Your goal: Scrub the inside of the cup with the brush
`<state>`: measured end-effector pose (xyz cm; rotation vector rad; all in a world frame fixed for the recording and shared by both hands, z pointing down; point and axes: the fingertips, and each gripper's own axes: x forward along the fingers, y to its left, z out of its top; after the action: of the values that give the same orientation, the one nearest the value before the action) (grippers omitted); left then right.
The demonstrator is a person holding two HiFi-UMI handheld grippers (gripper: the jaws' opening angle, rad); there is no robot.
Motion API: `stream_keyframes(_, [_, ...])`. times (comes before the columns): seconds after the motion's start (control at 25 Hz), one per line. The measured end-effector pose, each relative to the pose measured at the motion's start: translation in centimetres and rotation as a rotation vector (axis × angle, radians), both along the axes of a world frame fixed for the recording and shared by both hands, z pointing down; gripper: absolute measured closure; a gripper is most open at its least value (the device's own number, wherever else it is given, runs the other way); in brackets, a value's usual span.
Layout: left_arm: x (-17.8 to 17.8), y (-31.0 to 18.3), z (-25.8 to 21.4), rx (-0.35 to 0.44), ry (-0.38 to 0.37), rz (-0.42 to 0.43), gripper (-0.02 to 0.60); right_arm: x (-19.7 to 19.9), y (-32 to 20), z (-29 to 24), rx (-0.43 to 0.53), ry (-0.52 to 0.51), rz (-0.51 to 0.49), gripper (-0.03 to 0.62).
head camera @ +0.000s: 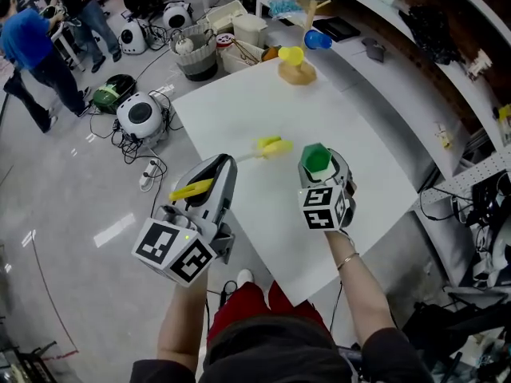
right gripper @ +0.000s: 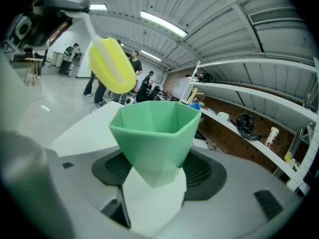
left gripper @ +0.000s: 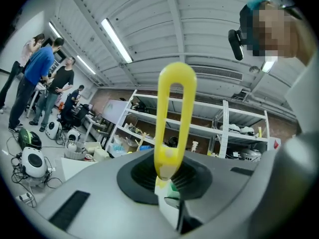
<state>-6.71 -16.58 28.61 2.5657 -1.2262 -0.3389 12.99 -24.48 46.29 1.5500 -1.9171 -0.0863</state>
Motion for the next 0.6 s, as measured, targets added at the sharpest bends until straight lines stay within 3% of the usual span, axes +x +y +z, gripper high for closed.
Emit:
stream_keyframes(0.2, [0.6, 1.8, -1.7, 0.014, 0.028, 0.078, 0.543, -0.4, 1.2, 0.3, -0.005, 0.095, 0.013, 0.279])
stream_keyframes(0.6, [2.9, 3.2, -1.1, -0.030, 0.052, 0.200, 0.543, -1.4, 3.0, -1.0, 0.020, 0.209, 0.024, 0.279])
